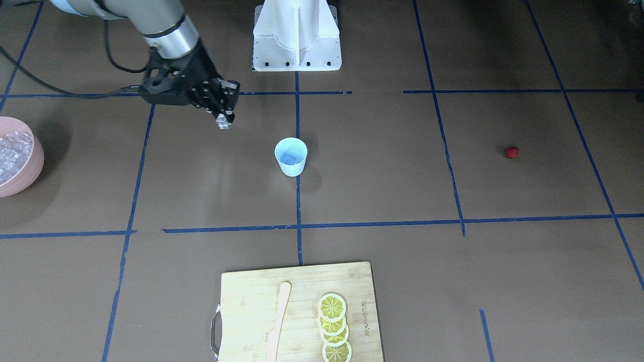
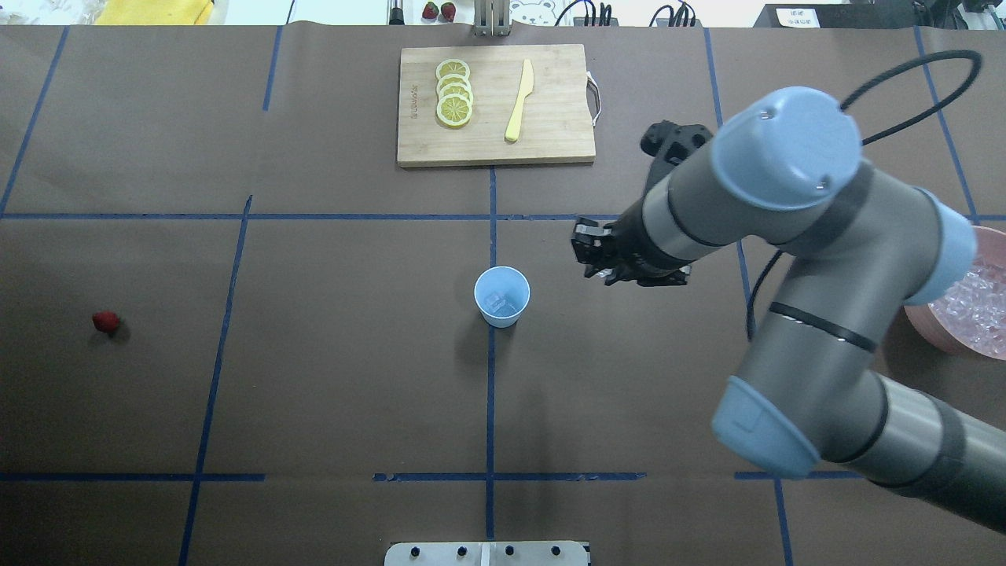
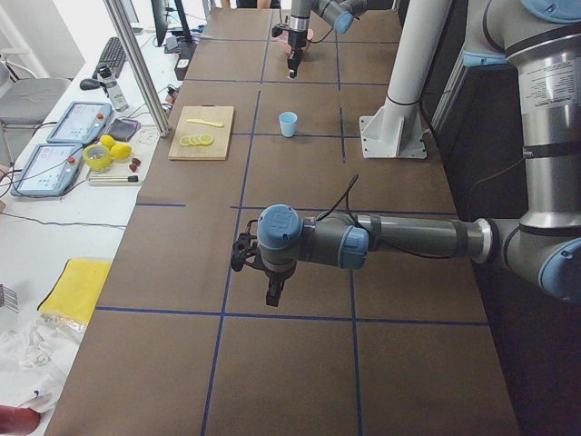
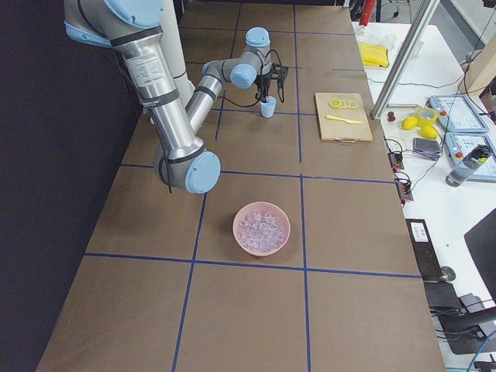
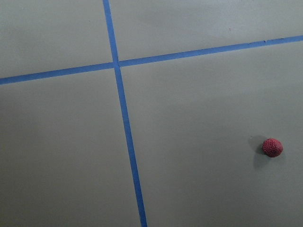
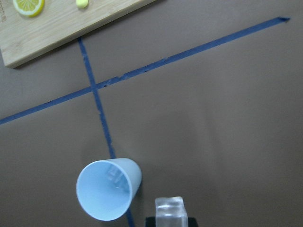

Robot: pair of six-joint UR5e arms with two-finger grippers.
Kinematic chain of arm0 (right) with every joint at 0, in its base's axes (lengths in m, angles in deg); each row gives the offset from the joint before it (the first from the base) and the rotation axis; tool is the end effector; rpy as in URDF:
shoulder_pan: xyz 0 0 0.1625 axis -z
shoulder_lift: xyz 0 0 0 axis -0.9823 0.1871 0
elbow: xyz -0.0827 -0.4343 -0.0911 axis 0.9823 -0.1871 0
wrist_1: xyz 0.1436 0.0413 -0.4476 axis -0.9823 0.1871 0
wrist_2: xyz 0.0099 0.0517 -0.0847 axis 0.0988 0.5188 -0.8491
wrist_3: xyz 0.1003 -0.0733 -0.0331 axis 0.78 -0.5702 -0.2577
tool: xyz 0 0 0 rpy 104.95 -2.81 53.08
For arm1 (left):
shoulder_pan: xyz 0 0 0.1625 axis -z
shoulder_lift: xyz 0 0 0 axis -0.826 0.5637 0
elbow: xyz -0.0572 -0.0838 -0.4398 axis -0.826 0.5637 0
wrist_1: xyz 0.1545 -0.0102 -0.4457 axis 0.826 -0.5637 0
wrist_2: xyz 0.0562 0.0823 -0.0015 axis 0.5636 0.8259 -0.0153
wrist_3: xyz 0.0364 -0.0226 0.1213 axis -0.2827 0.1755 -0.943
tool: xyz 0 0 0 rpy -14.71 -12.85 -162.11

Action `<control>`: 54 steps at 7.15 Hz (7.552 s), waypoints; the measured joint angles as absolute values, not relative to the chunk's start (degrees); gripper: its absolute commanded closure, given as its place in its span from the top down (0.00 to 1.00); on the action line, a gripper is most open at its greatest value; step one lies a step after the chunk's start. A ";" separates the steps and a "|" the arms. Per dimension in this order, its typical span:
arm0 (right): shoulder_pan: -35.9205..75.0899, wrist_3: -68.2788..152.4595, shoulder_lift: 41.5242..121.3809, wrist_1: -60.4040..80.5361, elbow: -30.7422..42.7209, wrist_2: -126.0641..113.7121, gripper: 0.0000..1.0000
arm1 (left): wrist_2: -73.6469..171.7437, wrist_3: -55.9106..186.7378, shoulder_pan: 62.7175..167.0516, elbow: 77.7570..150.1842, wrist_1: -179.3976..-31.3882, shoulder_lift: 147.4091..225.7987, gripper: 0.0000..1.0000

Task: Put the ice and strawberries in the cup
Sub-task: 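Carry the ice cube with the right gripper over the cup, then open the right gripper to drop the ice cube into the cup, then move the right gripper over the bowl while the left gripper reaches toward the strawberry, then lower the left gripper onto the red strawberry and grasp it, then carry the strawberry with the left gripper over the light-blue cup, then open the left gripper to drop the strawberry into the cup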

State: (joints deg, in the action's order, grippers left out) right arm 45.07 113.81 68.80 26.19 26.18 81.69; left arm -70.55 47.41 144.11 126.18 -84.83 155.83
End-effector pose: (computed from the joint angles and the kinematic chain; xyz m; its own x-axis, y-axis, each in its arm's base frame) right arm -0.4923 -0.4397 0.1592 0.5059 0.3081 0.8057 -0.2729 0.9432 -0.1893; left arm -0.0202 -0.4751 0.6562 0.6218 0.1782 -0.7626 -0.0630 0.9820 0.1781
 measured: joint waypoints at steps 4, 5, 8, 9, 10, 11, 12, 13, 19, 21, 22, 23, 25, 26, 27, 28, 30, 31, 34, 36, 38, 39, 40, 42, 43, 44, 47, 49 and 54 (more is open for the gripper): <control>50.13 120.58 58.44 20.19 10.30 75.61 0.10 | -70.31 47.34 144.11 126.13 -84.83 155.76 1.00; 50.97 121.16 58.49 18.06 8.39 75.21 0.25 | -70.31 47.34 144.11 126.12 -84.83 155.76 1.00; 51.49 121.47 58.85 16.92 7.37 74.96 0.66 | -70.31 47.40 144.11 126.17 -84.83 155.76 1.00; 51.50 121.47 58.92 16.96 7.34 74.96 0.74 | -70.31 47.42 144.11 126.18 -84.83 155.77 1.00; 51.40 121.48 58.97 17.11 7.32 74.95 1.00 | -70.31 47.45 144.11 126.18 -84.83 155.81 1.00; 51.14 121.48 58.98 17.64 7.44 74.97 1.00 | -70.31 47.49 144.11 126.18 -84.83 155.84 1.00; 50.57 121.44 59.00 18.78 8.16 75.14 1.00 | -70.31 47.53 144.11 126.18 -84.83 155.84 1.00; 49.28 121.27 60.01 20.52 10.83 76.08 1.00 | -70.31 47.60 144.11 126.19 -84.83 155.88 1.00; 25.53 89.85 92.22 23.65 35.19 96.14 1.00 | -66.43 64.65 130.88 126.38 -94.51 157.16 0.73; 17.53 75.67 98.10 23.57 34.56 100.73 1.00 | -59.61 76.53 120.08 125.70 -102.46 158.24 1.00; 15.60 72.75 99.17 23.56 34.08 101.42 1.00 | -56.35 80.82 115.43 125.35 -104.25 159.32 1.00; 14.68 71.39 99.74 23.52 33.82 101.67 1.00 | -54.63 84.11 112.64 125.06 -104.97 160.24 1.00; 14.01 70.52 100.33 23.48 33.83 101.83 1.00 | -53.64 88.01 110.16 122.56 -105.67 162.55 1.00; 13.98 70.45 100.44 23.44 33.85 101.82 1.00 | -53.56 88.68 109.65 120.67 -105.77 163.95 1.00; 13.98 70.42 100.47 23.42 33.88 101.79 1.00 | -53.55 88.93 109.36 119.32 -105.81 164.89 0.99; 13.99 70.42 100.50 23.41 33.91 101.79 1.00 | -53.58 89.04 109.11 118.78 -105.83 165.37 0.99; 14.00 70.45 100.50 23.41 33.90 101.84 1.00 | -53.76 89.09 108.09 118.36 -105.83 165.57 0.97; 14.00 70.45 100.50 23.41 33.90 101.84 1.00 | -53.82 89.11 107.20 118.25 -105.82 165.59 0.94; 14.00 70.50 100.50 23.41 34.13 101.85 1.00 | -53.99 89.18 106.03 117.93 -105.80 165.60 0.40; 13.95 70.50 100.50 23.41 34.36 102.16 1.00 | -53.86 89.20 105.97 117.80 -105.83 165.59 0.02; 13.92 70.50 100.50 23.41 34.44 102.32 1.00 | -53.92 89.26 106.01 118.24 -105.81 165.60 0.00; 13.92 70.50 100.53 23.41 34.48 102.31 1.00 | -54.09 89.47 106.10 119.86 -105.61 165.63 0.00; 13.91 70.50 100.61 23.41 34.61 102.29 1.00 | -54.15 91.92 106.07 123.24 -105.26 165.76 0.00; 13.88 70.50 100.76 23.41 34.82 102.29 1.00 | -54.07 105.21 104.18 128.94 -104.95 171.06 0.00; 13.82 70.48 100.94 23.41 34.82 102.29 1.00 | -53.63 113.94 99.67 129.70 -104.19 177.80 0.00; 13.70 70.42 101.15 23.41 34.82 102.29 1.00 | -52.09 120.96 94.81 129.43 -101.84 185.46 0.00; 13.42 70.29 101.36 23.41 34.96 102.29 1.00 | -44.37 128.72 87.04 124.83 -93.78 203.75 0.00; 13.39 70.32 101.37 23.41 35.10 102.31 1.00 | -41.57 129.19 86.18 120.02 -93.49 208.85 0.00; 13.39 70.33 101.41 23.41 35.25 102.46 1.00 | -39.36 129.16 85.61 118.04 -93.70 210.47 0.72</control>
State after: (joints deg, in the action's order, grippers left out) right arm 13.39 70.33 101.41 23.41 35.25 102.46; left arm -39.36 129.16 85.61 118.04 -93.70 210.47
